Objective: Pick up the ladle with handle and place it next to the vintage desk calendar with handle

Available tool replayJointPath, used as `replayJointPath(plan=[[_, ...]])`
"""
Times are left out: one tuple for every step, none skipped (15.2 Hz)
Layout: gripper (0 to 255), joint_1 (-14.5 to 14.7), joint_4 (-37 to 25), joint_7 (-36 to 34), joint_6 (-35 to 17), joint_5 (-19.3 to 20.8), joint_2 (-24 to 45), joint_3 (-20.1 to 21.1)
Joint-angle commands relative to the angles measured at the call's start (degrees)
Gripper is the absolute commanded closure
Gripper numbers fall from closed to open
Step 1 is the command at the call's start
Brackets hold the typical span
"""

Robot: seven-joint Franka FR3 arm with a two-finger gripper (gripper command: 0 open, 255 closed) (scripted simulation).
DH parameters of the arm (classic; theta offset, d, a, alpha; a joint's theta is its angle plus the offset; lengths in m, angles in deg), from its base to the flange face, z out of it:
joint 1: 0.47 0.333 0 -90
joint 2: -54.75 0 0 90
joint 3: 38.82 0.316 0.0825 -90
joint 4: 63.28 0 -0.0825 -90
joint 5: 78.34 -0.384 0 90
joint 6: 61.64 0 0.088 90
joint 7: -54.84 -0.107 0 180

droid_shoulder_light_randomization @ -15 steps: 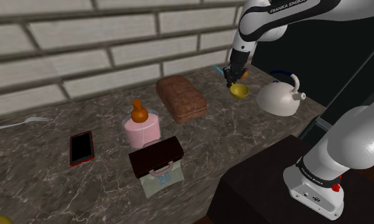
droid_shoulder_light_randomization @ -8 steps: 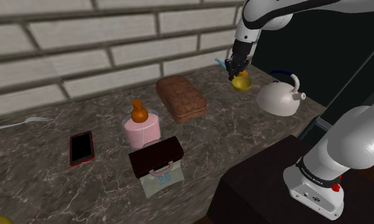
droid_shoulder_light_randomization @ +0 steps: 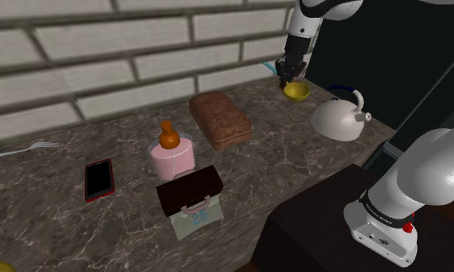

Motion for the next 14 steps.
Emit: replayJointPath(plan=[[255, 0.02, -1.32, -0.3, 1.56, 0.07, -0.24, 0.04], [255, 0.02, -2.02, -0.42, 2.32, 0.1, -0.31, 0.03], [255, 0.01, -2.73, -0.53, 3.08, 0.13, -0.37, 0.03], [255, 0.01, -3.45, -0.65, 3.84, 0.16, -0.41, 0.02], [255, 0.01, -4.19, -0.76, 4.6, 0.19, -0.45, 0.02], [255, 0.01, -4.93, -0.87, 5.36, 0.21, -0.47, 0.01], [255, 0.01, -5.69, -0.98, 6.12, 0.23, -0.48, 0.0], [255, 0.01, -6.24, -1.06, 6.65, 0.25, -0.47, 0.0], [255, 0.6, -6.47, -2.38, 6.37, -0.09, -0.17, 0.86], [255, 1.18, -6.77, -3.7, 6.09, -0.41, 0.19, 1.72], [255, 1.75, -7.14, -5.01, 5.82, -0.71, 0.61, 2.58], [255, 2.32, -7.57, -6.32, 5.55, -1.0, 1.09, 3.44], [255, 2.88, -8.06, -7.63, 5.28, -1.27, 1.63, 4.28], [255, 3.46, -8.62, -8.93, 5.02, -1.51, 2.22, 5.11]])
